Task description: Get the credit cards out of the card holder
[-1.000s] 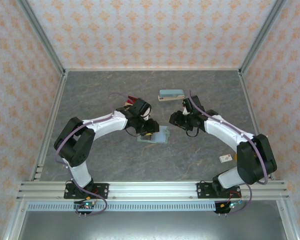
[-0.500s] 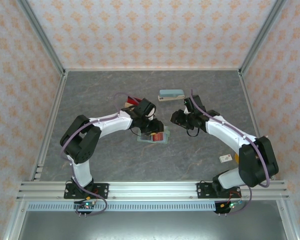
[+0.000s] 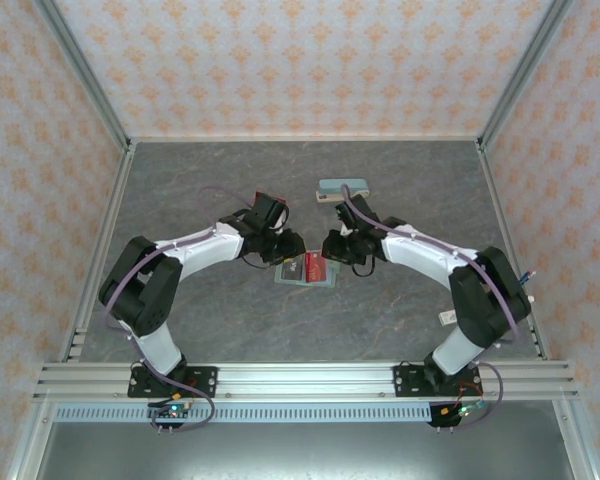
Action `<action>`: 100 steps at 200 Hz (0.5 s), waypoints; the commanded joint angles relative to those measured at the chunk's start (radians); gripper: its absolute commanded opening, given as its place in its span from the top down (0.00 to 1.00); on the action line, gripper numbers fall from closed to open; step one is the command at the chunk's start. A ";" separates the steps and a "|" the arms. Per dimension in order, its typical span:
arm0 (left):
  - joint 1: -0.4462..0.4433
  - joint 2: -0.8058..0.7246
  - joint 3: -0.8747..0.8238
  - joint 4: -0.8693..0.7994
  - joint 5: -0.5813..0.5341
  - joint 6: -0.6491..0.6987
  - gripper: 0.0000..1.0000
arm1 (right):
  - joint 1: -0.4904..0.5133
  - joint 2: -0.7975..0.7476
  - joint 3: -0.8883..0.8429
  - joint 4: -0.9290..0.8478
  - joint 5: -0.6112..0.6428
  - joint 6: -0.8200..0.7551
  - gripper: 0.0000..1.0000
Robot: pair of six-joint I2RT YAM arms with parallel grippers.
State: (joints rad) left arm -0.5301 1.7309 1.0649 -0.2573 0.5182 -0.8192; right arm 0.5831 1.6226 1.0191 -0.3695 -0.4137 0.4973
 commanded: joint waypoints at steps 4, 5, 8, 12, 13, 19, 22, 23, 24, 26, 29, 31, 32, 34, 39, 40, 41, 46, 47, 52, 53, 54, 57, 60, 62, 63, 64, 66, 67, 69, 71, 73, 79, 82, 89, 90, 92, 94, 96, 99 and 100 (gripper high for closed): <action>-0.001 0.043 0.010 0.060 0.019 -0.030 0.70 | 0.017 0.055 0.050 -0.002 -0.010 0.009 0.78; -0.002 0.044 0.010 0.060 0.020 -0.030 0.70 | 0.017 0.058 0.051 -0.001 -0.010 0.009 0.78; -0.002 0.049 0.012 0.063 0.021 -0.031 0.71 | 0.019 0.065 0.053 -0.001 -0.013 0.011 0.78; -0.001 0.054 0.014 0.064 0.024 -0.032 0.71 | 0.020 0.073 0.056 0.001 -0.016 0.013 0.79; -0.002 0.055 0.015 0.064 0.024 -0.033 0.71 | 0.020 0.075 0.057 0.001 -0.016 0.013 0.79; -0.001 0.063 0.019 0.064 0.025 -0.035 0.72 | 0.020 0.086 0.061 0.001 -0.020 0.014 0.80; -0.001 0.067 0.021 0.065 0.025 -0.034 0.72 | 0.020 0.092 0.063 0.001 -0.020 0.015 0.80; -0.001 0.068 0.022 0.065 0.026 -0.034 0.72 | 0.020 0.094 0.063 0.001 -0.020 0.016 0.80; -0.001 0.069 0.022 0.065 0.026 -0.035 0.72 | 0.020 0.095 0.064 0.000 -0.020 0.015 0.80; -0.001 0.072 0.024 0.067 0.026 -0.034 0.72 | 0.020 0.099 0.065 0.000 -0.019 0.017 0.80; -0.001 0.074 0.026 0.067 0.027 -0.036 0.72 | 0.020 0.103 0.066 -0.001 -0.016 0.019 0.80; -0.001 0.078 0.027 0.066 0.028 -0.037 0.72 | 0.020 0.107 0.067 -0.002 -0.016 0.018 0.80; -0.001 0.078 0.027 0.067 0.028 -0.037 0.72 | 0.020 0.109 0.067 -0.002 -0.014 0.018 0.80; -0.002 0.081 0.028 0.067 0.028 -0.037 0.72 | 0.020 0.112 0.068 -0.003 -0.014 0.019 0.80; -0.002 0.086 0.032 0.066 0.029 -0.037 0.72 | 0.020 0.120 0.071 -0.007 -0.008 0.018 0.81; -0.001 0.087 0.032 0.066 0.029 -0.037 0.72 | 0.020 0.122 0.071 -0.009 -0.006 0.018 0.81; -0.001 0.089 0.032 0.066 0.029 -0.037 0.72 | 0.020 0.124 0.072 -0.011 -0.005 0.018 0.81; -0.001 0.093 0.035 0.068 0.033 -0.037 0.72 | 0.020 0.131 0.074 -0.019 0.001 0.020 0.81; -0.001 0.095 0.036 0.069 0.033 -0.037 0.72 | 0.020 0.133 0.075 -0.020 0.003 0.021 0.81; -0.001 0.100 0.036 0.074 0.039 -0.038 0.72 | 0.020 0.140 0.076 -0.025 0.011 0.020 0.81; -0.002 0.101 0.036 0.074 0.039 -0.038 0.72 | 0.020 0.142 0.076 -0.027 0.013 0.021 0.81; -0.001 0.102 0.035 0.075 0.041 -0.039 0.72 | 0.020 0.143 0.076 -0.028 0.014 0.021 0.81; -0.001 0.104 0.038 0.078 0.045 -0.040 0.72 | 0.020 0.147 0.077 -0.030 0.018 0.020 0.81; -0.001 0.107 0.037 0.083 0.050 -0.041 0.72 | 0.020 0.150 0.078 -0.033 0.021 0.021 0.81; -0.001 0.110 0.037 0.086 0.054 -0.042 0.72 | 0.020 0.154 0.078 -0.035 0.022 0.021 0.81; -0.001 0.110 0.037 0.087 0.056 -0.042 0.72 | 0.020 0.155 0.078 -0.036 0.022 0.020 0.81; -0.001 0.112 0.038 0.089 0.058 -0.042 0.71 | 0.020 0.157 0.078 -0.036 0.024 0.020 0.81; -0.001 0.115 0.036 0.093 0.062 -0.043 0.71 | 0.020 0.159 0.078 -0.039 0.026 0.020 0.81; -0.001 0.115 0.036 0.095 0.064 -0.044 0.71 | 0.020 0.160 0.078 -0.040 0.027 0.020 0.81; -0.002 0.117 0.037 0.098 0.068 -0.044 0.71 | 0.020 0.164 0.079 -0.042 0.029 0.020 0.81; -0.001 0.119 0.037 0.100 0.070 -0.046 0.71 | 0.020 0.165 0.079 -0.044 0.031 0.021 0.82; -0.002 0.120 0.037 0.101 0.073 -0.046 0.71 | 0.020 0.168 0.080 -0.046 0.034 0.021 0.82; -0.001 0.126 0.037 0.106 0.076 -0.049 0.71 | 0.020 0.176 0.082 -0.054 0.045 0.023 0.82; -0.001 0.129 0.037 0.108 0.079 -0.050 0.71 | 0.019 0.179 0.083 -0.058 0.047 0.023 0.82; -0.001 0.133 0.038 0.109 0.084 -0.048 0.70 | 0.018 0.188 0.084 -0.065 0.055 0.023 0.82; -0.001 0.135 0.039 0.110 0.084 -0.049 0.70 | 0.018 0.189 0.084 -0.066 0.057 0.024 0.82; -0.001 0.136 0.039 0.110 0.085 -0.049 0.70 | 0.018 0.191 0.085 -0.067 0.058 0.024 0.82; -0.001 0.137 0.040 0.110 0.085 -0.049 0.70 | 0.018 0.194 0.085 -0.067 0.059 0.024 0.82; -0.002 0.138 0.040 0.109 0.086 -0.049 0.70 | 0.018 0.197 0.085 -0.069 0.060 0.025 0.82; -0.001 0.140 0.041 0.109 0.087 -0.047 0.70 | 0.018 0.199 0.086 -0.069 0.062 0.026 0.82; -0.002 0.141 0.041 0.109 0.087 -0.046 0.69 | 0.018 0.201 0.086 -0.070 0.062 0.027 0.82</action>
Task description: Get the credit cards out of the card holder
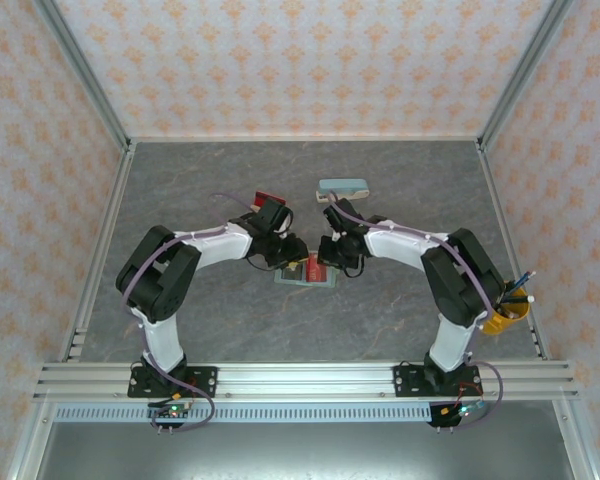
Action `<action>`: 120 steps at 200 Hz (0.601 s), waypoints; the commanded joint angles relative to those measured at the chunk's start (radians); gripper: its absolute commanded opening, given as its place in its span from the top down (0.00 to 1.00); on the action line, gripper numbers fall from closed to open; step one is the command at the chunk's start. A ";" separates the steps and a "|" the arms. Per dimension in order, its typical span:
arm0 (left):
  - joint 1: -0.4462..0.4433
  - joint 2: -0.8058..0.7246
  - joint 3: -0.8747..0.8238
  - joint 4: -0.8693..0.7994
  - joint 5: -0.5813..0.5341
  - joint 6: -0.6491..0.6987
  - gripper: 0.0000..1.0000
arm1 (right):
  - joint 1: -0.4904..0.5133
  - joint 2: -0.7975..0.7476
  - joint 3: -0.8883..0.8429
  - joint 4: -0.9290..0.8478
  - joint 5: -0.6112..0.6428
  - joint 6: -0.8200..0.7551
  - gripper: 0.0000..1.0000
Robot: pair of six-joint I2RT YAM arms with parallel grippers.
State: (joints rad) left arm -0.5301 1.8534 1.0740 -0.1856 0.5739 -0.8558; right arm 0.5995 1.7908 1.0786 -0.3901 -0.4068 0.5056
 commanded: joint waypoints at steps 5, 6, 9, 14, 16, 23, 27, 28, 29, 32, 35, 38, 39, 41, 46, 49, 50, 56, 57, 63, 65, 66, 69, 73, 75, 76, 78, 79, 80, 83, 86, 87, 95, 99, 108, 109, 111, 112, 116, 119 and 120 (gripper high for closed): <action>-0.001 0.021 0.033 0.036 0.033 -0.009 0.69 | 0.001 0.037 0.025 -0.051 0.056 0.019 0.82; -0.001 0.022 0.033 0.037 0.034 -0.009 0.69 | 0.001 0.038 0.025 -0.052 0.057 0.019 0.82; -0.001 0.024 0.032 0.038 0.035 -0.008 0.69 | 0.001 0.042 0.025 -0.053 0.057 0.021 0.83; -0.001 0.025 0.033 0.038 0.036 -0.009 0.69 | 0.000 0.046 0.024 -0.053 0.057 0.022 0.83; -0.001 0.026 0.033 0.038 0.037 -0.009 0.69 | 0.000 0.047 0.024 -0.052 0.057 0.022 0.83; -0.001 0.029 0.032 0.037 0.038 -0.008 0.69 | 0.000 0.050 0.022 -0.050 0.056 0.023 0.83; -0.001 0.030 0.032 0.038 0.040 -0.008 0.69 | -0.001 0.053 0.021 -0.050 0.056 0.024 0.83; -0.001 0.030 0.031 0.039 0.041 -0.008 0.69 | -0.001 0.053 0.021 -0.050 0.056 0.025 0.83; -0.002 0.031 0.031 0.040 0.043 -0.008 0.69 | -0.001 0.053 0.021 -0.050 0.056 0.024 0.83; -0.001 0.032 0.031 0.043 0.046 -0.007 0.69 | -0.001 0.054 0.021 -0.050 0.056 0.026 0.83; -0.002 0.032 0.030 0.048 0.050 -0.008 0.69 | -0.001 0.054 0.020 -0.050 0.056 0.025 0.83; -0.002 0.034 0.029 0.051 0.055 -0.008 0.69 | -0.001 0.056 0.020 -0.050 0.056 0.025 0.83; -0.001 0.035 0.029 0.052 0.057 -0.008 0.69 | -0.001 0.056 0.020 -0.050 0.056 0.026 0.83; -0.001 0.036 0.028 0.055 0.059 -0.009 0.69 | -0.001 0.056 0.019 -0.050 0.056 0.027 0.83; -0.001 0.037 0.028 0.058 0.064 -0.009 0.69 | -0.002 0.056 0.017 -0.048 0.056 0.028 0.83; -0.001 0.039 0.027 0.060 0.067 -0.009 0.69 | -0.003 0.056 0.017 -0.047 0.056 0.029 0.83; -0.001 0.039 0.027 0.060 0.067 -0.009 0.69 | -0.003 0.056 0.017 -0.047 0.056 0.029 0.83; -0.001 0.041 0.029 0.060 0.069 -0.009 0.69 | -0.003 0.057 0.017 -0.047 0.056 0.029 0.83; -0.001 0.042 0.030 0.059 0.069 -0.008 0.69 | -0.003 0.058 0.017 -0.047 0.056 0.029 0.83; -0.001 0.043 0.028 0.061 0.071 -0.008 0.69 | -0.004 0.058 0.017 -0.047 0.056 0.030 0.83; -0.001 0.045 0.028 0.062 0.073 -0.009 0.69 | -0.004 0.059 0.017 -0.047 0.056 0.031 0.83; -0.002 0.045 0.028 0.064 0.074 -0.008 0.69 | -0.004 0.059 0.017 -0.047 0.056 0.032 0.83; -0.001 0.046 0.027 0.067 0.077 -0.009 0.69 | -0.004 0.059 0.017 -0.047 0.056 0.032 0.83; -0.002 0.047 0.026 0.072 0.081 -0.010 0.69 | -0.005 0.059 0.017 -0.047 0.056 0.033 0.83; -0.001 0.048 0.025 0.074 0.083 -0.010 0.69 | -0.006 0.060 0.017 -0.047 0.056 0.033 0.83; -0.002 0.049 0.025 0.076 0.084 -0.010 0.69 | -0.006 0.060 0.017 -0.047 0.056 0.033 0.83; -0.002 0.050 0.024 0.078 0.085 -0.011 0.69 | -0.006 0.061 0.017 -0.047 0.056 0.033 0.83; -0.002 0.050 0.025 0.079 0.086 -0.011 0.69 | -0.006 0.061 0.016 -0.047 0.056 0.033 0.83; -0.002 0.050 0.025 0.080 0.087 -0.012 0.69 | -0.006 0.061 0.015 -0.047 0.056 0.033 0.83; -0.002 0.049 0.024 0.083 0.089 -0.012 0.69 | -0.007 0.062 0.015 -0.047 0.056 0.033 0.83; -0.001 0.050 0.022 0.086 0.090 -0.014 0.69 | -0.007 0.062 0.015 -0.047 0.056 0.034 0.83; -0.001 0.049 0.022 0.086 0.091 -0.014 0.70 | -0.007 0.062 0.015 -0.047 0.056 0.034 0.83; -0.001 0.050 0.022 0.091 0.095 -0.016 0.70 | -0.007 0.064 0.014 -0.047 0.056 0.035 0.83; -0.002 0.050 0.021 0.094 0.095 -0.016 0.71 | -0.007 0.064 0.014 -0.047 0.056 0.034 0.83; -0.001 0.050 0.017 0.097 0.095 -0.016 0.71 | -0.009 0.065 0.012 -0.047 0.057 0.036 0.83; -0.001 0.050 0.018 0.097 0.095 -0.016 0.72 | -0.009 0.065 0.012 -0.047 0.057 0.036 0.83; -0.002 0.049 0.017 0.098 0.095 -0.016 0.72 | -0.009 0.067 0.012 -0.047 0.057 0.037 0.83; -0.002 0.050 0.017 0.098 0.096 -0.015 0.72 | -0.009 0.066 0.012 -0.048 0.057 0.036 0.83; -0.001 0.050 0.015 0.100 0.096 -0.015 0.73 | -0.009 0.066 0.012 -0.049 0.057 0.036 0.83; 0.000 0.050 0.016 0.101 0.096 -0.014 0.74 | -0.009 0.067 0.012 -0.049 0.058 0.036 0.83; 0.000 0.050 0.015 0.101 0.097 -0.014 0.74 | -0.009 0.067 0.012 -0.049 0.058 0.037 0.83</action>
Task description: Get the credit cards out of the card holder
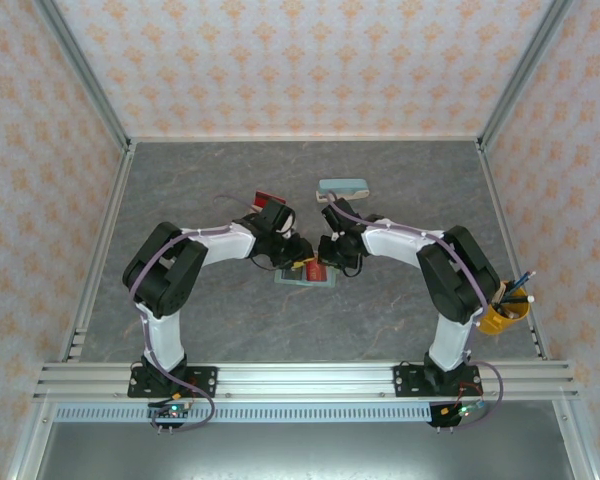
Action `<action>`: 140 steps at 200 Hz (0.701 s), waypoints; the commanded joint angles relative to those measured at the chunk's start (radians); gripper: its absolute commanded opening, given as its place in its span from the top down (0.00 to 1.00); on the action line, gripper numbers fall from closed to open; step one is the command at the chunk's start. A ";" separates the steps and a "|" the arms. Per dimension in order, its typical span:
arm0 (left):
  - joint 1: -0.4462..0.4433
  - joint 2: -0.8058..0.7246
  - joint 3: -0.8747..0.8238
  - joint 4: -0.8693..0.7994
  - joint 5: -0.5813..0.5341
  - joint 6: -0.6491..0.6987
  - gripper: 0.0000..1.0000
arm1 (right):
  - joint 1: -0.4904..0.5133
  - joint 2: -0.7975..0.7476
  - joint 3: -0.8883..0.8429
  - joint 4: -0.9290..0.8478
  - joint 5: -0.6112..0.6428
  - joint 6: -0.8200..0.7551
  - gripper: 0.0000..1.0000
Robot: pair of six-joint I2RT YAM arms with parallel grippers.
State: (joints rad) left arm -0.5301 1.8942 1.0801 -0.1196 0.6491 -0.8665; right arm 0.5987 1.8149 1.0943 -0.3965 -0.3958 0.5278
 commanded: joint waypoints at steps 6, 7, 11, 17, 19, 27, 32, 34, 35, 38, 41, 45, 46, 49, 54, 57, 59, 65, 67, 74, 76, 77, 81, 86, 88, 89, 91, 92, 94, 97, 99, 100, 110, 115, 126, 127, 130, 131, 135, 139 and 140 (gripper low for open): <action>0.000 0.008 0.007 0.038 0.024 -0.002 0.75 | -0.008 0.044 -0.005 -0.044 0.048 0.015 0.83; 0.001 0.007 0.006 0.040 0.024 -0.002 0.75 | -0.009 0.044 -0.005 -0.044 0.048 0.015 0.83; 0.002 0.005 0.003 0.047 0.028 -0.002 0.76 | -0.009 0.044 -0.005 -0.044 0.049 0.017 0.83; 0.003 0.002 -0.002 0.059 0.036 -0.005 0.77 | -0.010 0.046 -0.005 -0.045 0.051 0.015 0.83; 0.004 0.001 -0.004 0.063 0.038 -0.005 0.78 | -0.010 0.047 -0.005 -0.045 0.051 0.015 0.83; 0.008 -0.004 -0.013 0.080 0.047 -0.008 0.80 | -0.010 0.048 -0.005 -0.047 0.054 0.016 0.83; 0.011 -0.008 -0.019 0.089 0.050 -0.009 0.81 | -0.010 0.050 -0.005 -0.048 0.055 0.015 0.83; 0.011 -0.009 -0.021 0.092 0.052 -0.008 0.81 | -0.011 0.050 -0.005 -0.049 0.055 0.016 0.83; 0.011 -0.010 -0.022 0.093 0.053 -0.008 0.81 | -0.011 0.050 -0.005 -0.050 0.056 0.016 0.83; 0.011 -0.013 -0.025 0.096 0.053 -0.008 0.82 | -0.011 0.050 -0.005 -0.050 0.057 0.016 0.83; 0.014 -0.017 -0.028 0.099 0.055 -0.008 0.82 | -0.011 0.051 -0.005 -0.050 0.058 0.017 0.83; 0.016 -0.021 -0.033 0.104 0.057 -0.008 0.83 | -0.011 0.052 -0.005 -0.051 0.059 0.017 0.83; 0.016 -0.023 -0.034 0.105 0.057 -0.008 0.83 | -0.010 0.052 -0.005 -0.051 0.060 0.017 0.83; 0.019 -0.026 -0.039 0.109 0.060 -0.009 0.83 | -0.012 0.054 -0.005 -0.052 0.061 0.017 0.83; 0.021 -0.032 -0.045 0.114 0.063 -0.008 0.84 | -0.013 0.055 -0.005 -0.055 0.063 0.017 0.83; 0.024 -0.036 -0.049 0.119 0.065 -0.007 0.84 | -0.013 0.055 -0.005 -0.056 0.064 0.018 0.83; 0.026 -0.038 -0.052 0.120 0.066 -0.008 0.85 | -0.012 0.056 -0.005 -0.056 0.066 0.017 0.83; 0.030 -0.046 -0.059 0.126 0.069 -0.005 0.86 | -0.012 0.059 -0.005 -0.057 0.067 0.017 0.83; 0.031 -0.048 -0.063 0.127 0.070 -0.004 0.86 | -0.013 0.060 -0.005 -0.058 0.067 0.017 0.83; 0.035 -0.055 -0.071 0.131 0.073 0.000 0.87 | -0.013 0.062 -0.004 -0.060 0.070 0.018 0.83; 0.037 -0.057 -0.072 0.132 0.075 0.000 0.88 | -0.014 0.063 -0.004 -0.062 0.070 0.018 0.83; 0.036 -0.058 -0.073 0.133 0.076 0.000 0.88 | -0.014 0.063 -0.004 -0.062 0.071 0.018 0.83; 0.038 -0.062 -0.077 0.137 0.077 0.001 0.88 | -0.013 0.065 -0.004 -0.063 0.073 0.018 0.83; 0.041 -0.065 -0.083 0.141 0.080 0.002 0.89 | -0.014 0.066 -0.004 -0.065 0.075 0.018 0.83; 0.041 -0.066 -0.084 0.141 0.082 0.003 0.89 | -0.014 0.066 -0.004 -0.065 0.075 0.018 0.83; 0.041 -0.067 -0.085 0.141 0.082 0.004 0.90 | -0.014 0.067 -0.004 -0.065 0.075 0.018 0.83; 0.042 -0.068 -0.086 0.140 0.083 0.004 0.90 | -0.014 0.068 -0.003 -0.066 0.076 0.018 0.83; 0.042 -0.068 -0.087 0.140 0.083 0.005 0.90 | -0.014 0.068 -0.003 -0.066 0.077 0.018 0.83; 0.043 -0.069 -0.088 0.140 0.084 0.006 0.91 | -0.014 0.067 -0.003 -0.066 0.077 0.018 0.83; 0.044 -0.071 -0.088 0.138 0.084 0.007 0.91 | -0.014 0.068 -0.002 -0.068 0.078 0.019 0.83; 0.045 -0.072 -0.091 0.137 0.084 0.009 0.91 | -0.014 0.069 -0.003 -0.069 0.080 0.019 0.83; 0.045 -0.072 -0.091 0.137 0.084 0.010 0.91 | -0.014 0.069 -0.003 -0.070 0.080 0.020 0.83; 0.048 -0.079 -0.096 0.126 0.081 0.019 0.92 | -0.016 0.071 -0.001 -0.074 0.085 0.020 0.83; 0.050 -0.081 -0.097 0.119 0.077 0.022 0.92 | -0.015 0.072 -0.001 -0.075 0.086 0.021 0.83; 0.057 -0.088 -0.102 0.101 0.073 0.035 0.94 | -0.017 0.071 -0.001 -0.077 0.089 0.022 0.83; 0.057 -0.089 -0.102 0.099 0.073 0.037 0.95 | -0.017 0.071 -0.001 -0.077 0.089 0.022 0.83; 0.060 -0.091 -0.103 0.090 0.074 0.043 0.95 | -0.017 0.071 -0.001 -0.078 0.089 0.023 0.83; 0.062 -0.092 -0.104 0.087 0.073 0.045 0.95 | -0.017 0.071 -0.001 -0.079 0.089 0.022 0.83; 0.066 -0.098 -0.105 0.074 0.069 0.052 0.96 | -0.018 0.069 -0.001 -0.079 0.089 0.022 0.83; 0.069 -0.103 -0.107 0.061 0.063 0.059 0.96 | -0.019 0.069 -0.001 -0.079 0.089 0.023 0.83; 0.070 -0.105 -0.108 0.055 0.061 0.059 0.96 | -0.019 0.068 -0.001 -0.079 0.089 0.022 0.83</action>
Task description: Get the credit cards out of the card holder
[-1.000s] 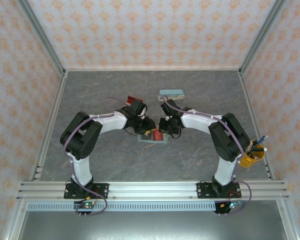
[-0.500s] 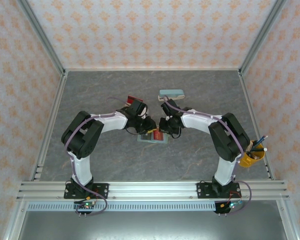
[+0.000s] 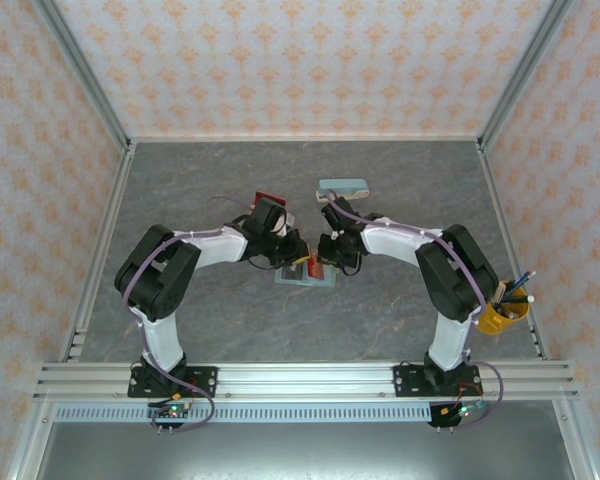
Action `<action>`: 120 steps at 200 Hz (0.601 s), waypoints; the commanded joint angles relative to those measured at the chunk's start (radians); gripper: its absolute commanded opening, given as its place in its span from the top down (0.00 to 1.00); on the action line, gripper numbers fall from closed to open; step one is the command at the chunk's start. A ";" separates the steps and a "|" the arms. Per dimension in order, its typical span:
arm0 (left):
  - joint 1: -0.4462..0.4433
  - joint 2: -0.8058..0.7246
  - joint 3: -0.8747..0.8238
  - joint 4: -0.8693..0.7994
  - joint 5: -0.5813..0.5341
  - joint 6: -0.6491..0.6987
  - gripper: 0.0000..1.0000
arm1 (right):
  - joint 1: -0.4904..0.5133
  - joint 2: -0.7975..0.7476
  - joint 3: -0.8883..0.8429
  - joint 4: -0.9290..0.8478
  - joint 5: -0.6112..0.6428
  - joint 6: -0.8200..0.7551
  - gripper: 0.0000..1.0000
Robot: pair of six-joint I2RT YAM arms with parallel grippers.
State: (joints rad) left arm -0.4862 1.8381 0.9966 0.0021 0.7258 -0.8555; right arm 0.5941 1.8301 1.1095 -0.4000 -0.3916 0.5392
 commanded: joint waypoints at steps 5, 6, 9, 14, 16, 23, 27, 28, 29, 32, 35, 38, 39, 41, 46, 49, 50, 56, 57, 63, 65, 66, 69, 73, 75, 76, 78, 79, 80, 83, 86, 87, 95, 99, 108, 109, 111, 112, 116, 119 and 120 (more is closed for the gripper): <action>0.032 -0.059 -0.028 -0.083 -0.023 0.060 0.97 | -0.014 0.051 -0.017 -0.076 0.085 0.010 0.83; 0.033 -0.061 -0.028 -0.085 -0.025 0.061 0.97 | -0.015 0.051 -0.017 -0.076 0.085 0.009 0.83; 0.037 -0.067 -0.031 -0.094 -0.028 0.069 0.97 | -0.016 0.049 -0.018 -0.076 0.085 0.010 0.83; 0.043 -0.078 -0.033 -0.113 -0.031 0.080 0.98 | -0.017 0.045 -0.017 -0.074 0.082 0.007 0.83; 0.044 -0.084 -0.034 -0.118 -0.032 0.084 0.98 | -0.018 0.045 -0.017 -0.073 0.080 0.005 0.83; 0.054 -0.105 -0.039 -0.135 -0.036 0.096 0.99 | -0.021 0.035 -0.017 -0.069 0.071 0.001 0.83; 0.059 -0.117 -0.040 -0.145 -0.038 0.102 0.99 | -0.023 0.028 -0.019 -0.065 0.064 -0.002 0.83; 0.061 -0.120 -0.040 -0.148 -0.038 0.104 1.00 | -0.023 0.026 -0.019 -0.062 0.061 -0.002 0.83; 0.061 -0.123 -0.040 -0.150 -0.038 0.105 1.00 | -0.024 0.024 -0.019 -0.061 0.059 -0.003 0.83; 0.065 -0.132 -0.042 -0.158 -0.040 0.110 1.00 | -0.026 0.017 -0.020 -0.055 0.050 -0.006 0.83; 0.068 -0.143 -0.043 -0.164 -0.040 0.115 1.00 | -0.029 0.009 -0.022 -0.049 0.043 -0.010 0.82; 0.071 -0.154 -0.044 -0.169 -0.042 0.118 1.00 | -0.031 0.000 -0.023 -0.042 0.033 -0.012 0.82; 0.071 -0.158 -0.045 -0.171 -0.043 0.119 1.00 | -0.032 -0.003 -0.023 -0.039 0.030 -0.012 0.82; 0.074 -0.164 -0.045 -0.174 -0.043 0.121 1.00 | -0.032 -0.009 -0.025 -0.034 0.022 -0.014 0.82; 0.078 -0.181 -0.044 -0.183 -0.043 0.126 1.00 | -0.036 -0.027 -0.028 -0.018 0.003 -0.019 0.81; 0.081 -0.191 -0.045 -0.188 -0.044 0.128 1.00 | -0.039 -0.039 -0.031 -0.006 -0.011 -0.021 0.80; 0.082 -0.195 -0.045 -0.189 -0.044 0.128 1.00 | -0.040 -0.043 -0.032 -0.002 -0.017 -0.022 0.80; 0.088 -0.216 -0.045 -0.194 -0.046 0.128 1.00 | -0.044 -0.069 -0.036 0.023 -0.042 -0.024 0.78; 0.089 -0.219 -0.045 -0.195 -0.046 0.128 1.00 | -0.045 -0.074 -0.038 0.027 -0.049 -0.025 0.77; 0.095 -0.239 -0.044 -0.200 -0.048 0.128 1.00 | -0.050 -0.101 -0.042 0.052 -0.077 -0.024 0.75; 0.097 -0.245 -0.043 -0.202 -0.049 0.128 1.00 | -0.052 -0.111 -0.044 0.061 -0.084 -0.023 0.74; 0.099 -0.249 -0.043 -0.203 -0.050 0.127 1.00 | -0.052 -0.116 -0.044 0.064 -0.089 -0.023 0.73; 0.103 -0.258 -0.044 -0.204 -0.052 0.125 1.00 | -0.054 -0.129 -0.047 0.076 -0.099 -0.023 0.72; 0.107 -0.272 -0.043 -0.205 -0.055 0.122 1.00 | -0.056 -0.148 -0.049 0.093 -0.114 -0.021 0.71; 0.110 -0.279 -0.044 -0.204 -0.056 0.120 1.00 | -0.058 -0.157 -0.051 0.102 -0.122 -0.019 0.70; 0.111 -0.282 -0.043 -0.203 -0.057 0.119 1.00 | -0.058 -0.162 -0.051 0.105 -0.125 -0.018 0.69; 0.114 -0.287 -0.044 -0.202 -0.057 0.116 1.00 | -0.060 -0.170 -0.052 0.115 -0.131 -0.017 0.68; 0.114 -0.291 -0.043 -0.202 -0.058 0.115 1.00 | -0.061 -0.175 -0.053 0.118 -0.135 -0.015 0.68; 0.116 -0.295 -0.043 -0.201 -0.058 0.115 1.00 | -0.061 -0.179 -0.054 0.123 -0.139 -0.014 0.68; 0.120 -0.306 -0.043 -0.199 -0.060 0.111 1.00 | -0.064 -0.191 -0.056 0.135 -0.149 -0.011 0.66; 0.124 -0.316 -0.042 -0.197 -0.061 0.107 1.00 | -0.065 -0.203 -0.057 0.147 -0.160 -0.008 0.65; 0.126 -0.319 -0.042 -0.196 -0.062 0.105 1.00 | -0.066 -0.205 -0.058 0.151 -0.163 -0.006 0.64; 0.136 -0.345 -0.042 -0.185 -0.068 0.092 1.00 | -0.070 -0.233 -0.064 0.189 -0.194 0.010 0.59; 0.140 -0.357 -0.043 -0.174 -0.069 0.083 1.00 | -0.073 -0.245 -0.067 0.208 -0.209 0.021 0.55; 0.148 -0.385 -0.047 -0.146 -0.071 0.059 1.00 | -0.077 -0.264 -0.075 0.258 -0.247 0.052 0.48; 0.148 -0.387 -0.047 -0.141 -0.071 0.056 1.00 | -0.077 -0.265 -0.076 0.264 -0.251 0.056 0.48; 0.149 -0.393 -0.047 -0.134 -0.073 0.050 1.00 | -0.078 -0.267 -0.078 0.276 -0.262 0.066 0.47; 0.150 -0.396 -0.048 -0.129 -0.074 0.047 1.00 | -0.079 -0.269 -0.078 0.283 -0.267 0.070 0.46; 0.151 -0.406 -0.050 -0.114 -0.076 0.036 1.00 | -0.080 -0.271 -0.080 0.308 -0.287 0.088 0.45; 0.152 -0.412 -0.052 -0.098 -0.075 0.026 1.00 | -0.080 -0.272 -0.081 0.328 -0.304 0.103 0.43; 0.152 -0.414 -0.053 -0.093 -0.075 0.022 1.00 | -0.080 -0.273 -0.082 0.336 -0.310 0.108 0.43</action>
State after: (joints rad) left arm -0.3500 1.4864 0.9562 -0.1604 0.6807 -0.7776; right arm 0.5201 1.6100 1.0508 -0.2535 -0.5613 0.5606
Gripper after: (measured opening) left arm 0.065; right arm 0.520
